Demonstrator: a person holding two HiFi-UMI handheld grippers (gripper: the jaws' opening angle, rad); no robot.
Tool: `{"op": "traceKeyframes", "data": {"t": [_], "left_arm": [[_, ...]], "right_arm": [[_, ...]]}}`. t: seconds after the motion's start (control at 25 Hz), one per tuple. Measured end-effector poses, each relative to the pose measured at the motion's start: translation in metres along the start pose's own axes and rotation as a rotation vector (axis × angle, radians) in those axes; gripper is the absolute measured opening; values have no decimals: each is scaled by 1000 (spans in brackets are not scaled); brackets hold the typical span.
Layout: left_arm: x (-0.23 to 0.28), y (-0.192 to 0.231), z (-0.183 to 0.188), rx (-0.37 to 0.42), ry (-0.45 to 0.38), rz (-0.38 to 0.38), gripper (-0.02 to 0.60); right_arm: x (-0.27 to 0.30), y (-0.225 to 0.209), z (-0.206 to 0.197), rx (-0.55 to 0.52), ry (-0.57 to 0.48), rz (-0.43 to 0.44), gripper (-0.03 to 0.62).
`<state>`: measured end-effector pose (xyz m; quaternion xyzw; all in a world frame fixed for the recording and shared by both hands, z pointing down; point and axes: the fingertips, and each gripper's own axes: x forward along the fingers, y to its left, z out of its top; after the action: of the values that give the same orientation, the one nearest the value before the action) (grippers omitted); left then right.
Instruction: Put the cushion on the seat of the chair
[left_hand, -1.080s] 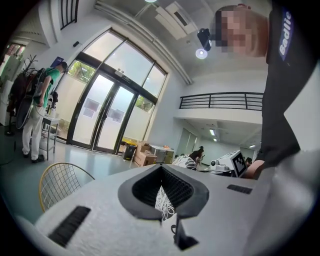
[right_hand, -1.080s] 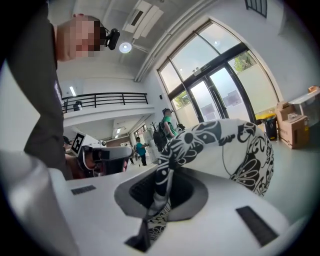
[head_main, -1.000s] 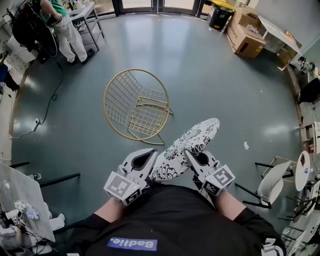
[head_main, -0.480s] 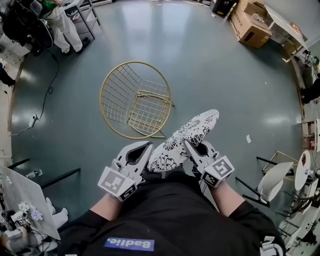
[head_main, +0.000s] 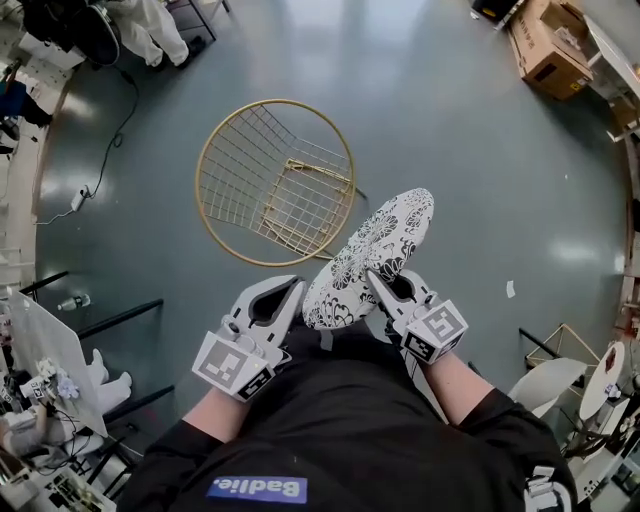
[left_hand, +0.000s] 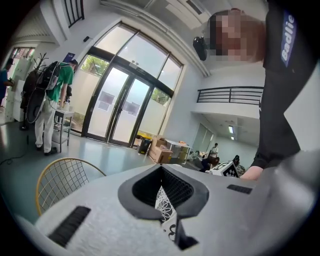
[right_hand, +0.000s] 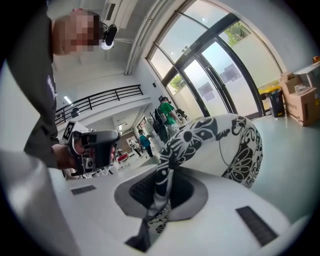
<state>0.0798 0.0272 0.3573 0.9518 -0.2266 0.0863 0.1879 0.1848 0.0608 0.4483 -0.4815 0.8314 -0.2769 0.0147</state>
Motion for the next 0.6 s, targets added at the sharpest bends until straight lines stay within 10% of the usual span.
{"op": "traceKeyframes", "data": {"t": [0.6], "left_arm": [[29, 38, -42, -46, 18, 58, 14]], "right_arm": [[48, -104, -82, 23, 125, -63, 37]]}}
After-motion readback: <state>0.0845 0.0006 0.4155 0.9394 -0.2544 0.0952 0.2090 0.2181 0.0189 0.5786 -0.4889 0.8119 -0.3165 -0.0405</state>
